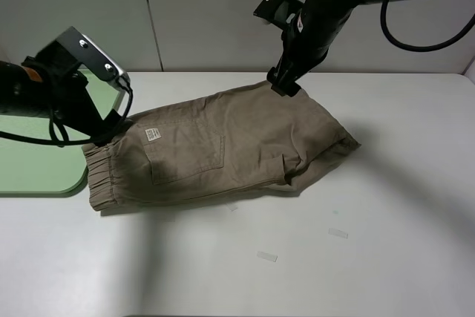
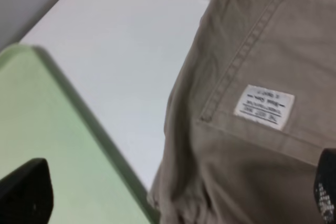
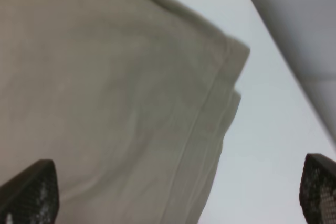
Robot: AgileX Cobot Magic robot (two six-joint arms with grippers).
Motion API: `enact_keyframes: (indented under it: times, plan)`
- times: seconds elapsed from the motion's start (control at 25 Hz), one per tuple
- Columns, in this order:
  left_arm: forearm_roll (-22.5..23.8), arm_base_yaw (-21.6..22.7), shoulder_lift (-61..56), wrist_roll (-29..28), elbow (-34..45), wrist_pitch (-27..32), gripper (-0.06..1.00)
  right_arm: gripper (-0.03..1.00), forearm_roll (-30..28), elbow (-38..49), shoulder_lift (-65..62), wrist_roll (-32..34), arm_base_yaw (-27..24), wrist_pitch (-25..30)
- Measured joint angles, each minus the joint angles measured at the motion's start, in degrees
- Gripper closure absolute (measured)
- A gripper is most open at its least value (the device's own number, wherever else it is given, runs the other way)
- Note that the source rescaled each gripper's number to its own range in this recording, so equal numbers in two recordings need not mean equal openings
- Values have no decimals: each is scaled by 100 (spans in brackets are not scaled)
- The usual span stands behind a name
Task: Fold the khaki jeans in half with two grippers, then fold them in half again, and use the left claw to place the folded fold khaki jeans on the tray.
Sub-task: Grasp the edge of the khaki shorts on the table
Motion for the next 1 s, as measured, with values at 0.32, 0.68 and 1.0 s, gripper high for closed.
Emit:
enact_keyframes:
  times: [0.32, 0.68, 1.0]
  plan:
    - [-187, 0, -1737, -277, 6, 1909, -5, -3, 1118, -5, -311, 92, 0, 1113]
    - [518, 0, -3853, -2022, 6, 4436, -5, -3, 2023, -17, -326, 108, 0, 1872]
    - [1094, 0, -5464, -3738, 6, 6638, -3, -3, 2199, -17, -331, 127, 0, 1950]
